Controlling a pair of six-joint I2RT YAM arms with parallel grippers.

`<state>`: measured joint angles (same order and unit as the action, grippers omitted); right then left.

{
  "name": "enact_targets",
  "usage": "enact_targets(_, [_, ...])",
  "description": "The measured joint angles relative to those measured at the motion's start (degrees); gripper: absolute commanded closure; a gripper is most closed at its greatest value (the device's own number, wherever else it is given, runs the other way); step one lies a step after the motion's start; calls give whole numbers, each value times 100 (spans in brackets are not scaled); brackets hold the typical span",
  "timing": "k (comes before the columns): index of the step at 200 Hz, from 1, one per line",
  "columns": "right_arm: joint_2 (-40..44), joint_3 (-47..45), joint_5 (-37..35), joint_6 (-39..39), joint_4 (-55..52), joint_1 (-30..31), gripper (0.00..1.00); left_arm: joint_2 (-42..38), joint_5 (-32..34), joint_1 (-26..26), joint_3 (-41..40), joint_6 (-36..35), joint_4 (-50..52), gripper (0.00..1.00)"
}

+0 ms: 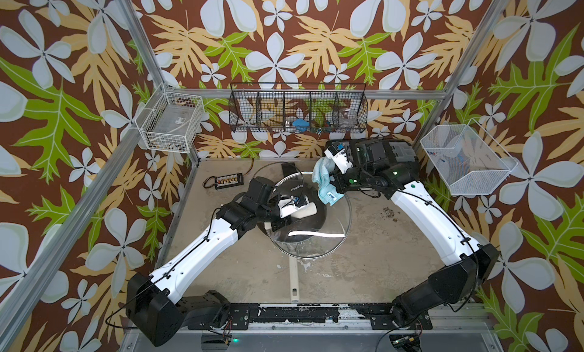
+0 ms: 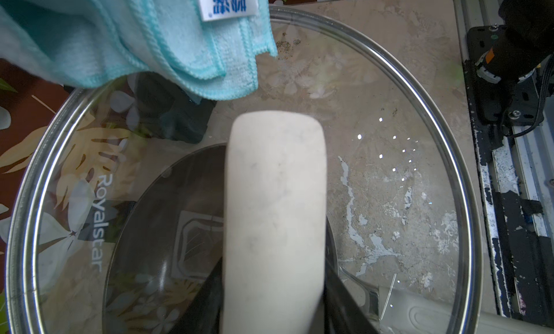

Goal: Wipe the pot lid with a cloth
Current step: Wipe the pot lid.

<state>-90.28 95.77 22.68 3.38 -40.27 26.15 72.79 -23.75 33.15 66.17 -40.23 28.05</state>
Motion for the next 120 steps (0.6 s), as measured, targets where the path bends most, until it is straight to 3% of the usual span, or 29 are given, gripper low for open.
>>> enact_targets(120, [-726,273,-52,-190,302,839,100,306,201,214,354,-83,37,100])
